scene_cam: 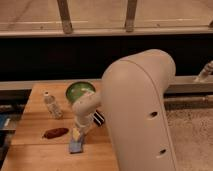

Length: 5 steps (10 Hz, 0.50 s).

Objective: Place the white sponge in the ceramic cup

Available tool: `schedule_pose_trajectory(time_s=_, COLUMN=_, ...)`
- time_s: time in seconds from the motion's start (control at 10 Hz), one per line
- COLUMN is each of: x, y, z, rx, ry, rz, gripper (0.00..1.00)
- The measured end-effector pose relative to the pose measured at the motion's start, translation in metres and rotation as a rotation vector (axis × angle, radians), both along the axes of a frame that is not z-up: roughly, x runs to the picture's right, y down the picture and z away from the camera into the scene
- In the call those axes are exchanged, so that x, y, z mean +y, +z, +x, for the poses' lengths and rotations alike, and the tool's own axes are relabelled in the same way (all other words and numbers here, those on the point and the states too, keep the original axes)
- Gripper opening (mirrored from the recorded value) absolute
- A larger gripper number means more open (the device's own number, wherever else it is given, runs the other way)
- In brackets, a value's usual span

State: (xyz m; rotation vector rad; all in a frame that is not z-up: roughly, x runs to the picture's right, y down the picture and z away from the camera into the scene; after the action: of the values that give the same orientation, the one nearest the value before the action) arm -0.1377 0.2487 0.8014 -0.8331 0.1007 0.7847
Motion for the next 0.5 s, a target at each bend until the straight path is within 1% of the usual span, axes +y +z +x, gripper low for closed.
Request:
schedule_pose_trajectory(time_s=0.2, x=-0.011, y=-0.004, z=0.001, rx=-0.04, ry=0.029, rz=0.022, gripper=0.0)
schedule_pose_trajectory(time_s=0.3, x=-0.013, y=-0.005, z=-0.004, rx=-0.059, ry=0.033, rz=0.027, gripper=0.0)
schedule_pose_trajectory(time_s=0.4, x=-0.014, y=-0.007, z=-0.006, rx=-0.074, ry=0.038, rz=0.032, gripper=0.0)
schedule_pose_trajectory(time_s=0.5, x=-0.018, y=-0.007, z=-0.005, rx=-0.076, ry=0.043, rz=0.039, gripper=0.0)
